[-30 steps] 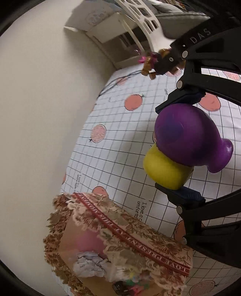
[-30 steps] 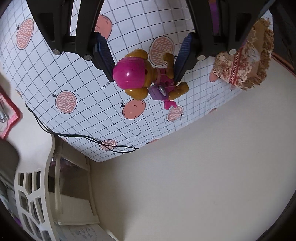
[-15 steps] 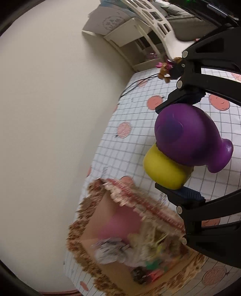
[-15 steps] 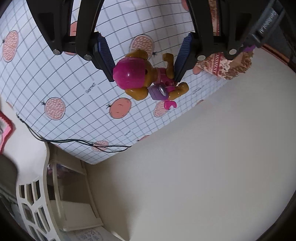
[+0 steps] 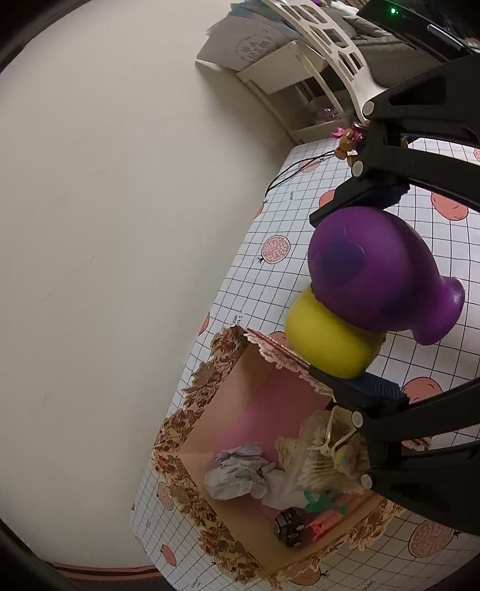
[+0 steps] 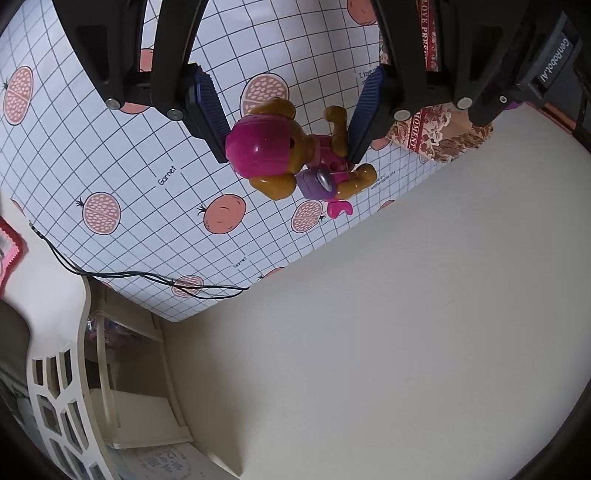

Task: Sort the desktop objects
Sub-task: 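Lift the squeeze toy and pink doll and carry both over the box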

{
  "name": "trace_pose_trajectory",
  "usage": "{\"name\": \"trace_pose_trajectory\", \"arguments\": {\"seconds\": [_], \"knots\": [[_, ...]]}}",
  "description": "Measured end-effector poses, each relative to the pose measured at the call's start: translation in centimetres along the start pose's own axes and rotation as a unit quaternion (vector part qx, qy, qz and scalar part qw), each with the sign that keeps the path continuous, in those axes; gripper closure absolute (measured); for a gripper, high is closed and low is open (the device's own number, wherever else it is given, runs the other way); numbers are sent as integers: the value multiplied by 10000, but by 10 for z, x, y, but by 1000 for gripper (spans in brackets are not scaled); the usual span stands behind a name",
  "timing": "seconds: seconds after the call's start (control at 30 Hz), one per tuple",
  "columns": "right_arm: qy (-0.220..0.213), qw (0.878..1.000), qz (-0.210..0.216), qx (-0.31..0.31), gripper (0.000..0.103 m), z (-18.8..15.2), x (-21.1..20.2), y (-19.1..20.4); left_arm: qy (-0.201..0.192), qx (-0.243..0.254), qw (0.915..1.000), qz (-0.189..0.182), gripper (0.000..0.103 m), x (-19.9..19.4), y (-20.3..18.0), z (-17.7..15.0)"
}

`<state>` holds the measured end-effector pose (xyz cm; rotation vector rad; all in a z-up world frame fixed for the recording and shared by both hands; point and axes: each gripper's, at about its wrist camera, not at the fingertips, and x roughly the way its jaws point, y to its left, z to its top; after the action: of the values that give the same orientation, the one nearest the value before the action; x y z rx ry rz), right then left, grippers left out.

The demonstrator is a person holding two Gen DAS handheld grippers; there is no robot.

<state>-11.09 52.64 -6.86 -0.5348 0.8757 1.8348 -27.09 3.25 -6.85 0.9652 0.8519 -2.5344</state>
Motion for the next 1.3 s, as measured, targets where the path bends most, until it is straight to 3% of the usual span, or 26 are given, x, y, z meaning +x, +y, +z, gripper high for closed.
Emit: {"name": "trace_pose_trajectory", "arguments": {"seconds": [0.6,0.9,1.3], "knots": [[107,9952,579,-786,37,-32,9,97,-515,-684,9955,416,29,-39,77,31],[176,9865,798,-1422,37,-59,17,153,-657,-1210,9880,696,29,-50,129,40],[241,9697,1179,-2126,37,-91,16,199,-855,-1696,9765,1023,29,-67,177,43]]}}
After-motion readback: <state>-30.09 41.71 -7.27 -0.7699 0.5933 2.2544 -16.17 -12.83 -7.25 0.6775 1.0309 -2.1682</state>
